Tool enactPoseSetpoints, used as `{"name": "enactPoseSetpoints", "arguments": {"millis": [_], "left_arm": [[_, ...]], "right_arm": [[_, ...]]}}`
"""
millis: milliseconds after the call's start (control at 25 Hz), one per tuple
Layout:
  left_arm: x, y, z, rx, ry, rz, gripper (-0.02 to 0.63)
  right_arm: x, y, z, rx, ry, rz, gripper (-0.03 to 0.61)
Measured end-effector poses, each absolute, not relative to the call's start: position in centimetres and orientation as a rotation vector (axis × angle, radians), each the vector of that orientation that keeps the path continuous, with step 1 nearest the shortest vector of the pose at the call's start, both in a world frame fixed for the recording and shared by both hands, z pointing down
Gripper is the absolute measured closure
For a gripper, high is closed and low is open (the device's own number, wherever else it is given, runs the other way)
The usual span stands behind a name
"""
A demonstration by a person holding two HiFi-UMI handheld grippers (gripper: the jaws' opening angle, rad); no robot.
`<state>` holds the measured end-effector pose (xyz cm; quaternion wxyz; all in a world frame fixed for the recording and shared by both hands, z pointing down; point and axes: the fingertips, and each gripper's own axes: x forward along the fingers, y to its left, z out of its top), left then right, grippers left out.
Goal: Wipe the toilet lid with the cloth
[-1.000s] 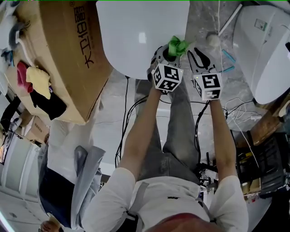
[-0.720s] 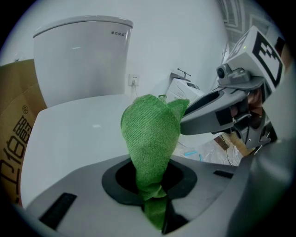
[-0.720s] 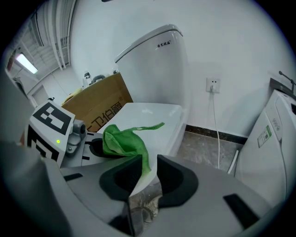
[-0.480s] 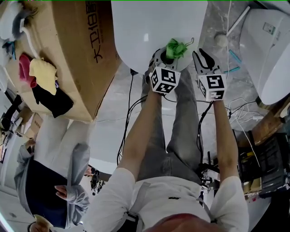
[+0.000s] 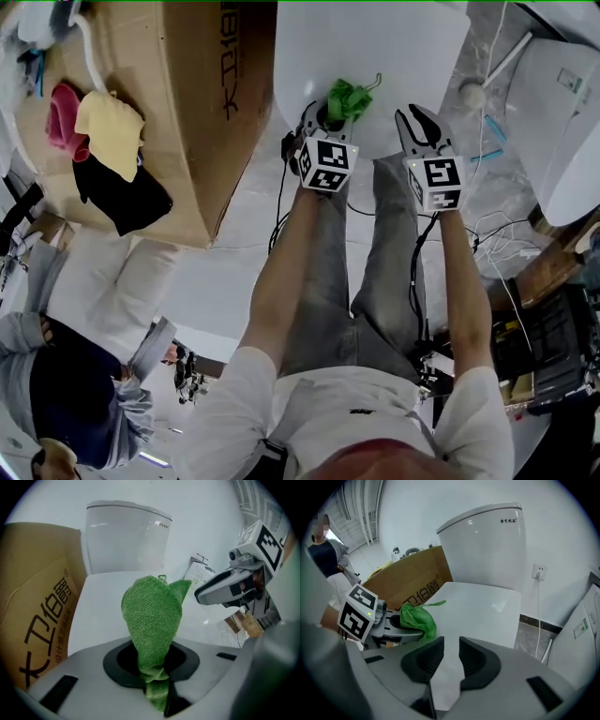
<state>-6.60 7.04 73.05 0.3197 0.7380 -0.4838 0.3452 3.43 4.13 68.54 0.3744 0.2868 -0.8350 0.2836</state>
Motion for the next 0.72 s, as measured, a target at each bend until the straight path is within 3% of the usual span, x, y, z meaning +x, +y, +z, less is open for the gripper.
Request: {"name": "enactPoseSetpoints", "arguments": {"millis": [400,720], "left_arm": [[-13.1,7.9,73.0,1.904,-1.328,0.879,0.526],[-15.6,9.1,72.8,1.88,-1.357,0.874,0.526]], "right_arm": [[-1.1,4.7,68.1,0.71,-2.131,0.683,0.466],[-0.7,5.2,67.4,0.77,-2.09,0.677,0.466]]}}
